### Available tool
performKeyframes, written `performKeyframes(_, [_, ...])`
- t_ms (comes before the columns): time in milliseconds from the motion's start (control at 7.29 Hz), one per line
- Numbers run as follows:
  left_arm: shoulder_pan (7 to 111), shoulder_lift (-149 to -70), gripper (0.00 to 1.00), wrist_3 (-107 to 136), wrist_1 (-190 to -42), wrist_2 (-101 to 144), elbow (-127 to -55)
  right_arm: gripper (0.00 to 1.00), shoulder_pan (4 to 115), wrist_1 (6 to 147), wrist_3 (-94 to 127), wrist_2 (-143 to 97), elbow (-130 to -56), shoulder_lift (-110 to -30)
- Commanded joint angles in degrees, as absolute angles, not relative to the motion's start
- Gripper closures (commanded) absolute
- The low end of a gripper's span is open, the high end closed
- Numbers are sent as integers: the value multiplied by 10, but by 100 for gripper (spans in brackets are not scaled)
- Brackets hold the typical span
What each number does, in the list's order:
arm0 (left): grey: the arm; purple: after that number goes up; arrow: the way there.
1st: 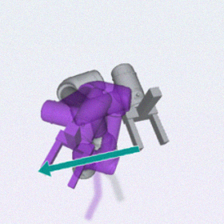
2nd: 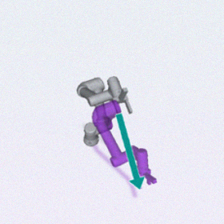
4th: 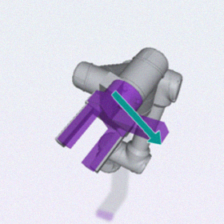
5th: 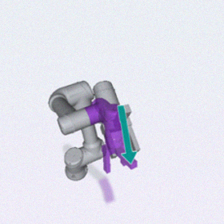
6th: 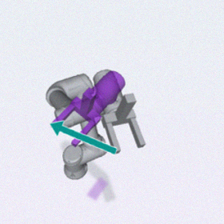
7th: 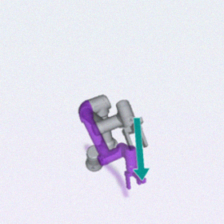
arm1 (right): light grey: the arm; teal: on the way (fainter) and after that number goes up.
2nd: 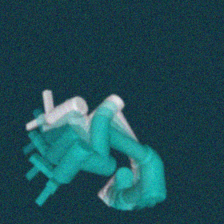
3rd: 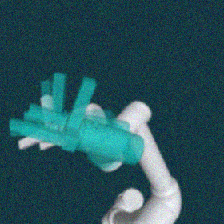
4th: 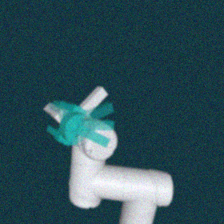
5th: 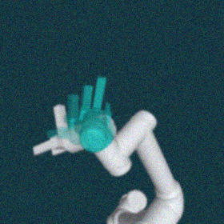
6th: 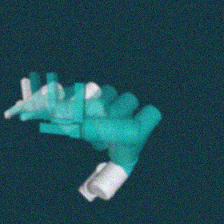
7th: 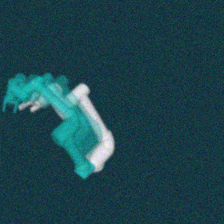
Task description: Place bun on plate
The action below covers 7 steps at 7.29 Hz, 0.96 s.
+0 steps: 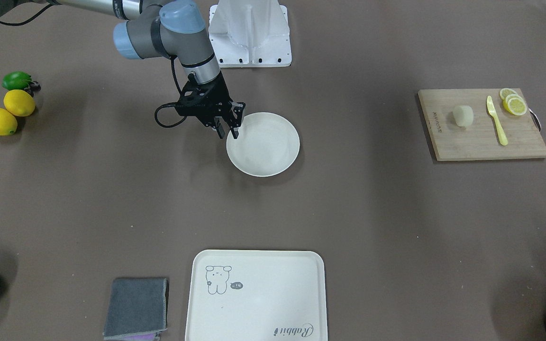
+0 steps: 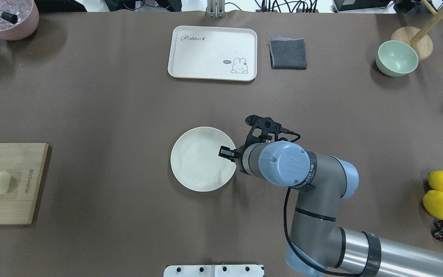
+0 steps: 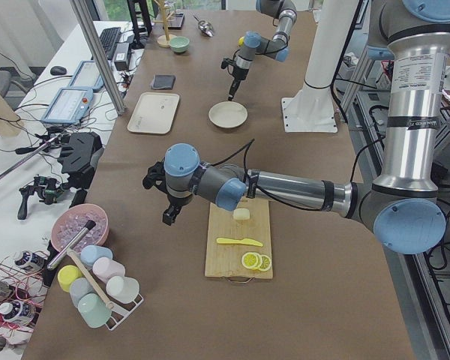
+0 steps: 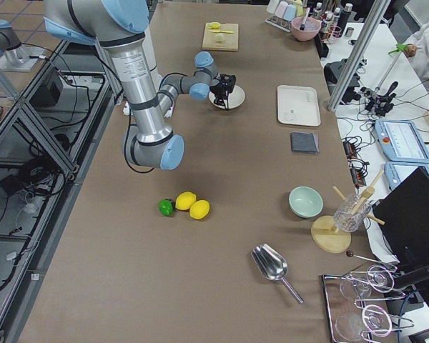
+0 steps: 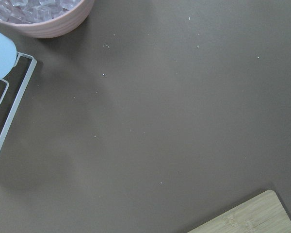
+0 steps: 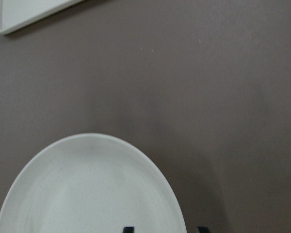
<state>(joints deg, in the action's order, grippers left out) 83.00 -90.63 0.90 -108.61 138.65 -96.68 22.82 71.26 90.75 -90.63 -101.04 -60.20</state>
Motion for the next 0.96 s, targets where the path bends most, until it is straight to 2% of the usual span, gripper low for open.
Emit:
performKeyframes(0, [792,-880,2,128,-1139,1381,-989,0,327,797,834,-1017,-1057,-605])
performKeyframes(274, [686,-811,2,326,-1316,1332,-991,0,435,853,743,-1119,-1101,-639])
performKeyframes(548, [609,-726,2,407,-1415,1300,-1009,0,522,854,632,-1191,-1134,-707])
performKeyframes(823, [501,-691,3,499,-1496,1220,-1009,0,539,853,597,-1200,-1154,-736])
